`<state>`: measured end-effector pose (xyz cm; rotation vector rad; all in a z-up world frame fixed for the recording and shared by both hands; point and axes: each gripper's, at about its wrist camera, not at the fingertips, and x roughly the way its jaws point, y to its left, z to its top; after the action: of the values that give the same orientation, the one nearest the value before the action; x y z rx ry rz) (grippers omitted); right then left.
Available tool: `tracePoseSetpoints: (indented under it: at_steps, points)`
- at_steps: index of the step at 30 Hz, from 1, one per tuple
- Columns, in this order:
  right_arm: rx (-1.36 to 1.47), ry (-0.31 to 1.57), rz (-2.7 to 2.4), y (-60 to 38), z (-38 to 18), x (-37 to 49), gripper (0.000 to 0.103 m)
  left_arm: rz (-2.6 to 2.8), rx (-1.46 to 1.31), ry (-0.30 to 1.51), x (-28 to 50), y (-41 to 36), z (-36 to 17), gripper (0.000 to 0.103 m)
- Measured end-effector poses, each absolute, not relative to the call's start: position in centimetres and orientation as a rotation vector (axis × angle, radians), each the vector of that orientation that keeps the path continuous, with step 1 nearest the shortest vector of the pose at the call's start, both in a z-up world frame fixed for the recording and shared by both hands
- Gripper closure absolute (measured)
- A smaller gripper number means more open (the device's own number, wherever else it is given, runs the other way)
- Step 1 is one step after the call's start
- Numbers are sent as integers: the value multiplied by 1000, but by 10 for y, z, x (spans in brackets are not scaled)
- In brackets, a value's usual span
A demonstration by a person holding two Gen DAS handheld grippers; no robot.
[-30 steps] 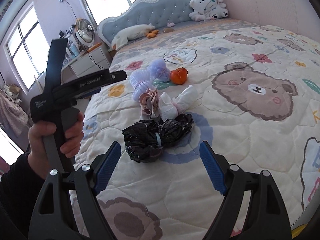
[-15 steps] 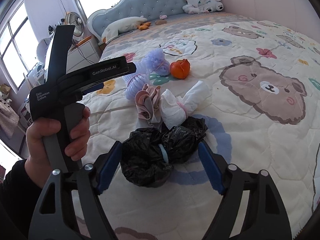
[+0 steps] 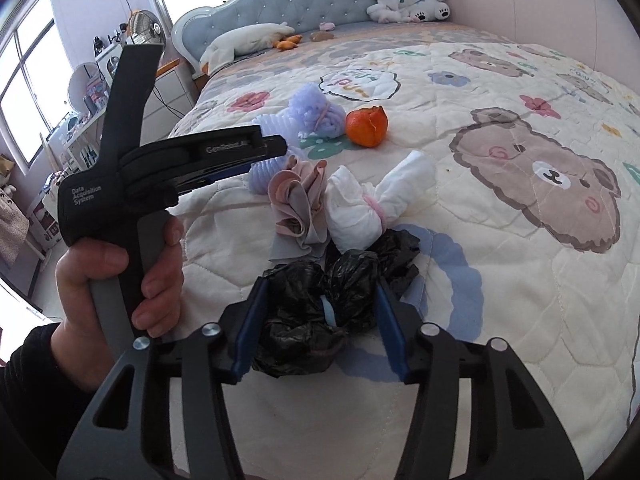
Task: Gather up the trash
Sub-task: 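Grasp the black plastic bag with the right tool while the left tool grasps the lavender mesh puff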
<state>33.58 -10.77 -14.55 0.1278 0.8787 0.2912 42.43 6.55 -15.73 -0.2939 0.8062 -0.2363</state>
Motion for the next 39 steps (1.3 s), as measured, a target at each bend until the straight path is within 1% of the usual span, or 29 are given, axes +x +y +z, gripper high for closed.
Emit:
tracePoseSetpoints:
  at_steps: [2, 3, 5, 6, 11, 12, 13, 21, 26, 27, 28, 29, 30, 31, 32, 35, 39]
  points:
    - [151, 877, 300, -112, -144, 337, 70, -239, -309, 801, 423, 68, -156, 63]
    - [156, 876, 300, -114, -143, 337, 73, -239, -313, 801, 423, 68, -155, 64]
    - [162, 877, 298, -116, -142, 337, 81, -238, -315, 799, 422, 69, -154, 66]
    - [165, 879, 297, -118, -143, 337, 82, -239, -316, 797, 421, 70, -153, 68]
    - [195, 878, 304, -125, -142, 334, 88, -238, -314, 785, 414, 72, -147, 73]
    - [203, 881, 307, -126, -142, 333, 89, -234, -308, 787, 413, 73, -147, 100]
    - [210, 883, 309, -127, -142, 332, 89, -225, -295, 796, 413, 73, -147, 102]
    - [233, 876, 308, -135, -134, 321, 91, -206, -294, 801, 403, 82, -147, 103]
    - [240, 868, 310, -139, -130, 314, 91, -208, -295, 782, 397, 84, -139, 103]
    - [239, 867, 308, -140, -130, 314, 91, -218, -297, 786, 397, 84, -137, 102]
    - [238, 866, 308, -140, -130, 314, 91, -238, -295, 795, 398, 82, -135, 99]
    - [239, 865, 310, -140, -130, 313, 91, -244, -293, 800, 399, 80, -134, 82]
    - [240, 865, 312, -140, -131, 312, 91, -247, -293, 803, 400, 78, -132, 55]
    - [241, 867, 313, -140, -132, 312, 91, -249, -305, 792, 400, 77, -131, 47]
    - [245, 870, 316, -140, -133, 312, 91, -249, -308, 785, 401, 75, -130, 45]
    - [244, 874, 324, -138, -135, 312, 91, -242, -251, 807, 413, 60, -131, 43]
    - [210, 868, 348, -134, -135, 312, 89, -195, -199, 869, 435, 45, -149, 43]
